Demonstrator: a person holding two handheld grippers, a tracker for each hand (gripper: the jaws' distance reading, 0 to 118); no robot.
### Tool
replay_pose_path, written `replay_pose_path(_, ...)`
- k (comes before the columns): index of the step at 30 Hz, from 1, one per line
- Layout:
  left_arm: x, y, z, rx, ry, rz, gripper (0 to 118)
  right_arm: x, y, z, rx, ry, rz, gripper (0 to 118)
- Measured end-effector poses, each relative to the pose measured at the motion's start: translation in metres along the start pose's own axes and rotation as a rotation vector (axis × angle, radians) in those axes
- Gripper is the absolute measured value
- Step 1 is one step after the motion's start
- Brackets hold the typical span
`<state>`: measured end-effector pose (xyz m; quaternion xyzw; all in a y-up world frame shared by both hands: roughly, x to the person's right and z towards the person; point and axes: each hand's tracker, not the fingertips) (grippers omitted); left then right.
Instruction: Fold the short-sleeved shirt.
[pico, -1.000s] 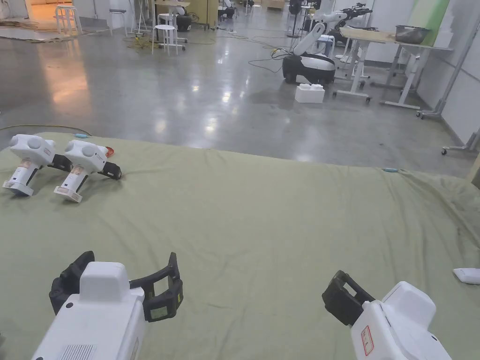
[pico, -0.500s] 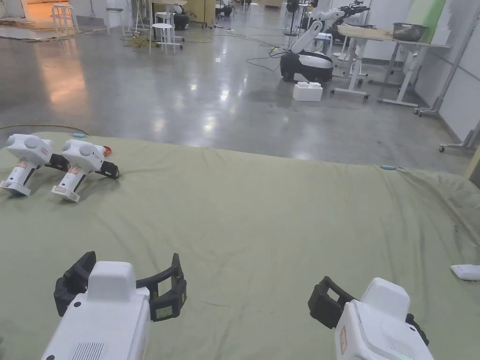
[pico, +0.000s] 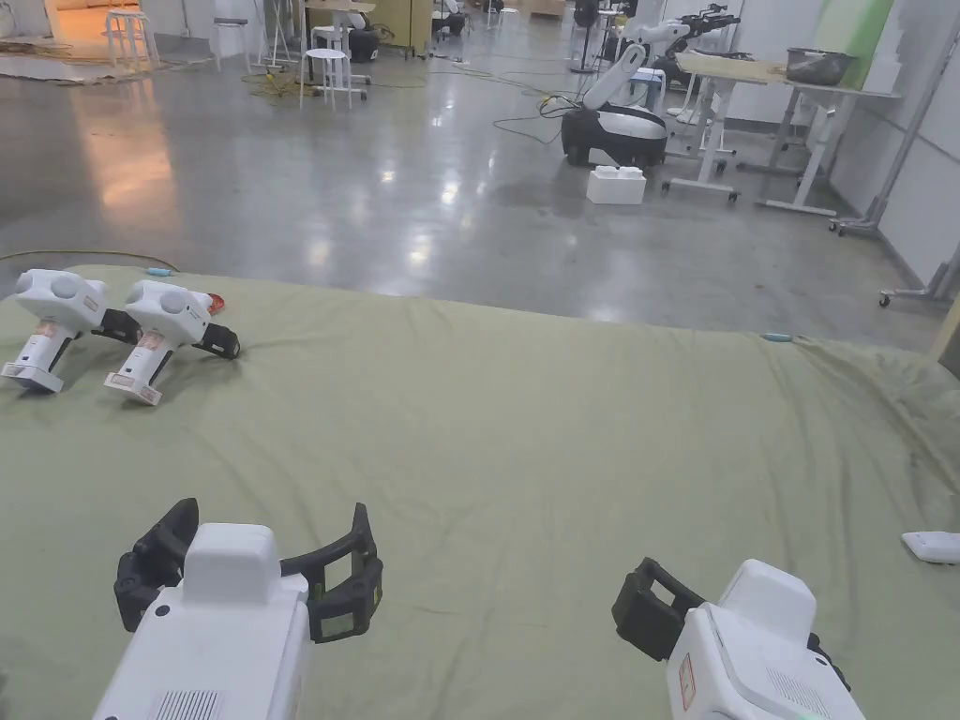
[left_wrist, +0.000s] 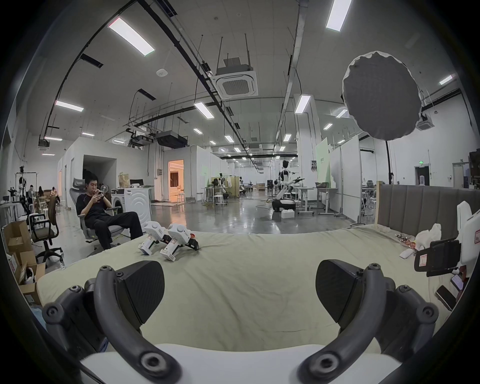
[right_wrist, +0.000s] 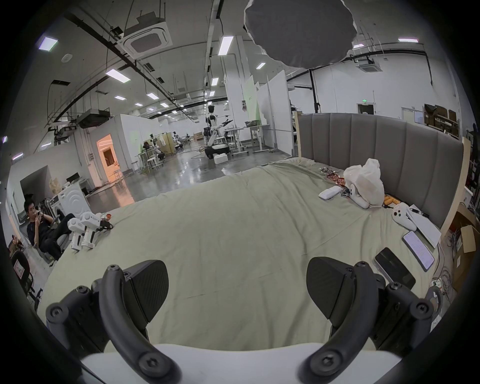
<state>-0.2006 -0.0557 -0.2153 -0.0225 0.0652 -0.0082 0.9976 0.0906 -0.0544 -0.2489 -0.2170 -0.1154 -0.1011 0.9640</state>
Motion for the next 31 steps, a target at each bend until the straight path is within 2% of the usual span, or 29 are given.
replay_pose_path(3,-0.001,0.0,-0.001,0.011,-0.001,0.004,118,0.003,0.0,0.0,0.006,0.009,-0.014,109)
replay_pose_path(5,-0.001,0.0,-0.002,0.008,0.001,-0.002,118,0.006,0.0,-0.001,0.008,0.056,-0.023,109)
replay_pose_path(6,0.0,0.0,-0.002,0.009,0.005,-0.003,118,0.008,-0.001,-0.002,0.011,0.102,0.002,109)
replay_pose_path(8,-0.001,0.0,-0.004,0.003,0.007,-0.001,118,0.007,-0.004,0.002,0.069,0.127,0.026,109)
replay_pose_path(12,-0.002,0.0,-0.006,-0.002,-0.003,0.01,118,-0.001,-0.007,0.006,0.159,0.096,0.158,109)
replay_pose_path(14,-0.003,-0.002,-0.007,0.008,-0.017,0.009,118,-0.006,-0.008,0.004,0.19,0.086,0.193,109)
replay_pose_path(19,-0.002,-0.004,-0.014,-0.009,-0.003,-0.001,118,-0.007,-0.006,0.002,0.258,0.117,0.205,109)
replay_pose_path(24,-0.006,-0.005,-0.017,-0.005,-0.002,0.024,118,-0.006,-0.003,-0.005,0.267,0.091,0.209,109)
replay_pose_path(31,-0.01,-0.005,-0.022,0.013,-0.022,-0.003,118,0.003,-0.001,-0.012,0.296,0.107,0.2,109)
